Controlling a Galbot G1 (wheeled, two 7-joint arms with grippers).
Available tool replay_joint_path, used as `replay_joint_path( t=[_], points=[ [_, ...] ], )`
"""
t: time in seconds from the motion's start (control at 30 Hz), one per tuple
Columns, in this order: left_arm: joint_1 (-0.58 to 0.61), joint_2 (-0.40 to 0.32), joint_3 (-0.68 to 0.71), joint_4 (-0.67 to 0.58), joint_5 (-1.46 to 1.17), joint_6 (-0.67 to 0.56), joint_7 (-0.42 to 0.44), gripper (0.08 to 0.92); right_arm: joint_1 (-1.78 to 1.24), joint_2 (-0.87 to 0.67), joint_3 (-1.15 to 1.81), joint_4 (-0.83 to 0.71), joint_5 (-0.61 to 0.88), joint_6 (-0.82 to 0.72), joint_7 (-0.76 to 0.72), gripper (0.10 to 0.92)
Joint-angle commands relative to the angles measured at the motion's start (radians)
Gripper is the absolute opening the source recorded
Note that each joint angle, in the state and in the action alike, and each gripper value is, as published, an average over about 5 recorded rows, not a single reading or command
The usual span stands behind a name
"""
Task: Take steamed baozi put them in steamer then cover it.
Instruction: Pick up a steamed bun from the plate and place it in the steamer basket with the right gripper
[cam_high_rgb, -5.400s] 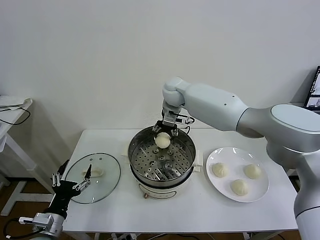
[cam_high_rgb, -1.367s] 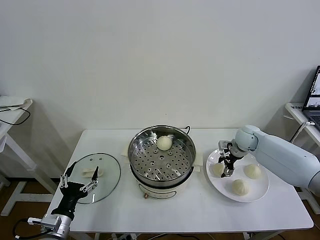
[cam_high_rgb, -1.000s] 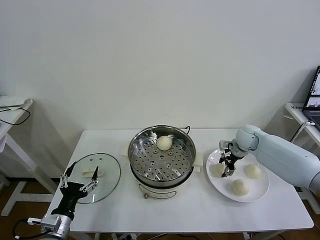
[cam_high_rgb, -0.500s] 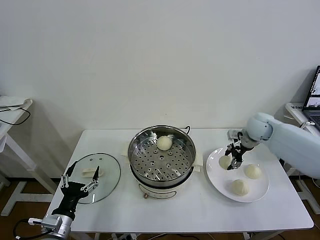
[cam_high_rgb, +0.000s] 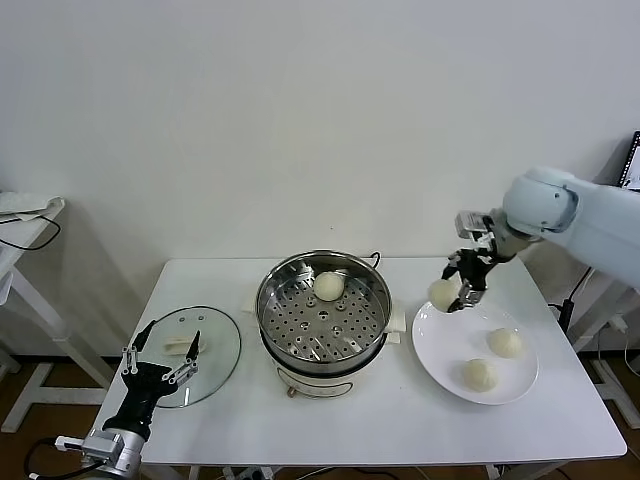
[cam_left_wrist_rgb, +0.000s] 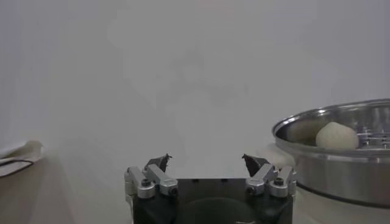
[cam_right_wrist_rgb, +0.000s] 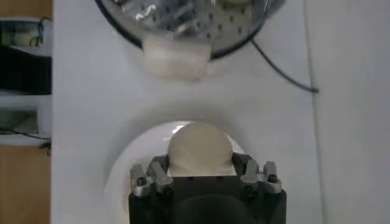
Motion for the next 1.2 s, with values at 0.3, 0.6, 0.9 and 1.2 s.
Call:
replay_joint_path(
  t=[0.3, 0.6, 0.9, 1.2],
  points=[
    [0.003, 0.004, -0.02, -0.027, -0.008, 0.001, 0.001, 0.823, 0.107, 0.309, -0.044, 0.065, 0.264, -0.221, 0.158, 0.687],
    [-0.001, 0.01, -0.044, -0.021, -0.014, 0.003, 0.0, 0.823, -0.035, 0.523, 0.026, -0.077, 0.249, -0.251, 0.186, 0.687],
    [-0.004, 0.012, -0.054, -0.018, -0.017, 0.004, 0.002, 0.823, -0.122, 0.643, 0.041, -0.224, 0.156, -0.243, 0.148, 0.687],
    [0.001, 0.015, -0.068, -0.014, -0.022, 0.002, 0.009, 0.823, -0.235, 0.756, 0.088, -0.418, 0.066, -0.22, 0.118, 0.687]
  ],
)
